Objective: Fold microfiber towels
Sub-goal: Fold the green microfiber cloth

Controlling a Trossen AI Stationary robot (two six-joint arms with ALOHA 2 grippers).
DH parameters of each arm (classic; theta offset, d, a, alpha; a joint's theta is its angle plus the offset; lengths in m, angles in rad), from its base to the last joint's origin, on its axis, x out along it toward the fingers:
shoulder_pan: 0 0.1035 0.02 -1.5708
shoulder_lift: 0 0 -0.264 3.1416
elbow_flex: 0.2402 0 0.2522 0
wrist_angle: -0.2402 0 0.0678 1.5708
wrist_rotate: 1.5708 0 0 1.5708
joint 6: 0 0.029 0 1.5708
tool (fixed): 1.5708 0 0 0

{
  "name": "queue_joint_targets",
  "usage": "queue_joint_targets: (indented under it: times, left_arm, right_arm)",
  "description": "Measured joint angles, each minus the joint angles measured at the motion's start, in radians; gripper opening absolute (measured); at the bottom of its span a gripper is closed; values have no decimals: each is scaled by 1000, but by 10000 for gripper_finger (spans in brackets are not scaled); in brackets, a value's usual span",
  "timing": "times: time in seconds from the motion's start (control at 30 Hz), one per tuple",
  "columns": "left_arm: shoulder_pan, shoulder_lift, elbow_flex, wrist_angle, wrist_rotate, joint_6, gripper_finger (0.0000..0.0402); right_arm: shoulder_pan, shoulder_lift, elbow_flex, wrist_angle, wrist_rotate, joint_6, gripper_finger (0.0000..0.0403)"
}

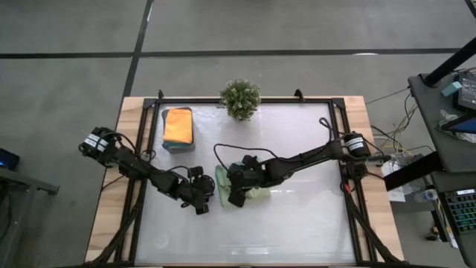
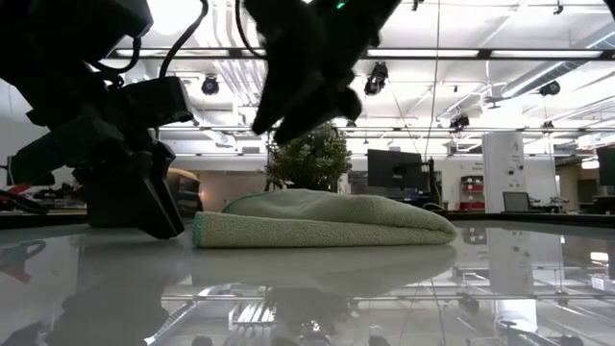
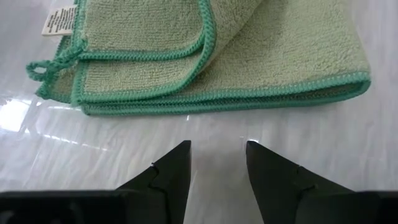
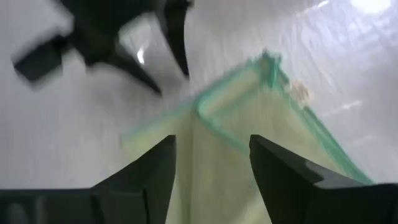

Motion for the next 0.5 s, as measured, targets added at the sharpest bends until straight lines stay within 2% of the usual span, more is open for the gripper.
queue_joint_targets:
  times: [0.2, 0.4, 0.5]
  left_arm:
    - [0, 0, 0, 1, -1, 0, 139]
    - [0, 1, 0, 3, -1, 0, 139]
    - [0, 1, 0, 3, -1, 0, 139]
  right_arm:
    - [20, -14, -14, -113, 6, -20, 193]
    - [17, -17, -89, -91, 51, -33, 193]
    - [4, -17, -140, -17, 58, -33, 195]
